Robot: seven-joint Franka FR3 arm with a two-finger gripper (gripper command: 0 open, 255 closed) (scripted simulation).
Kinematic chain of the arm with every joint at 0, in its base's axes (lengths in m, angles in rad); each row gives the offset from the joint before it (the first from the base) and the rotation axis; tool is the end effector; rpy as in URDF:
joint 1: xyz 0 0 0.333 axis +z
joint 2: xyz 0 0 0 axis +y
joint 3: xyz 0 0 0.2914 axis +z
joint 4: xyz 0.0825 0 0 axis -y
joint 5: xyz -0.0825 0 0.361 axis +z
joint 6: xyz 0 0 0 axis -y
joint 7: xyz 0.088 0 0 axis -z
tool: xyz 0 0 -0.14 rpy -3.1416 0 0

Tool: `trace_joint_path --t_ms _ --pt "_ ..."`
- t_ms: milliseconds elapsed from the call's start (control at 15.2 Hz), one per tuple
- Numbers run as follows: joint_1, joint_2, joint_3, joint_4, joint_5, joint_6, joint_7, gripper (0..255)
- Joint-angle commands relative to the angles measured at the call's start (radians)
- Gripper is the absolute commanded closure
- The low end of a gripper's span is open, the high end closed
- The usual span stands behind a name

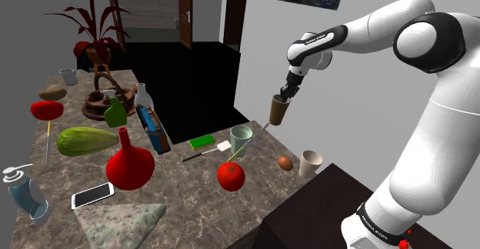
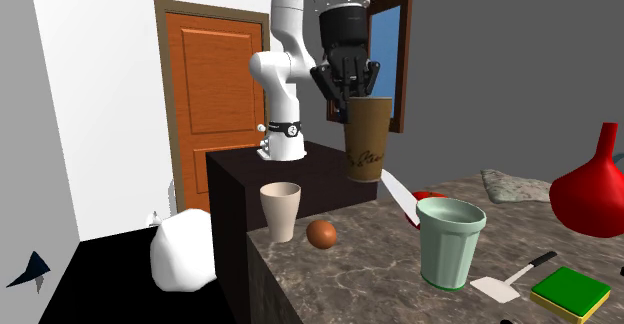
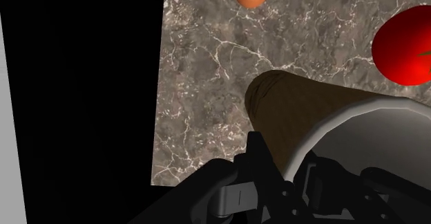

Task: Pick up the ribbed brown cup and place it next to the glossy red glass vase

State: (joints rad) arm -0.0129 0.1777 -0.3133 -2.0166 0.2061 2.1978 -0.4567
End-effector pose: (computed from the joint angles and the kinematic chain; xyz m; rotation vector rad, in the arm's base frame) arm 0.5383 -0.1663 0.3269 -3.0414 -0.0236 -0.0867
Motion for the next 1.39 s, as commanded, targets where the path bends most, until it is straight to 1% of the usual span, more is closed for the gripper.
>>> trace_joint_path --t_ms 0,660,1320 --pt "0.003 -0.018 -0.001 0.008 -0.01 -0.024 0.011 255" --pt "0.006 -0.071 -0.006 0.081 -0.042 -0.145 0.042 255" --pt "0.007 -0.104 -0.008 0.178 -0.061 -0.27 0.065 255"
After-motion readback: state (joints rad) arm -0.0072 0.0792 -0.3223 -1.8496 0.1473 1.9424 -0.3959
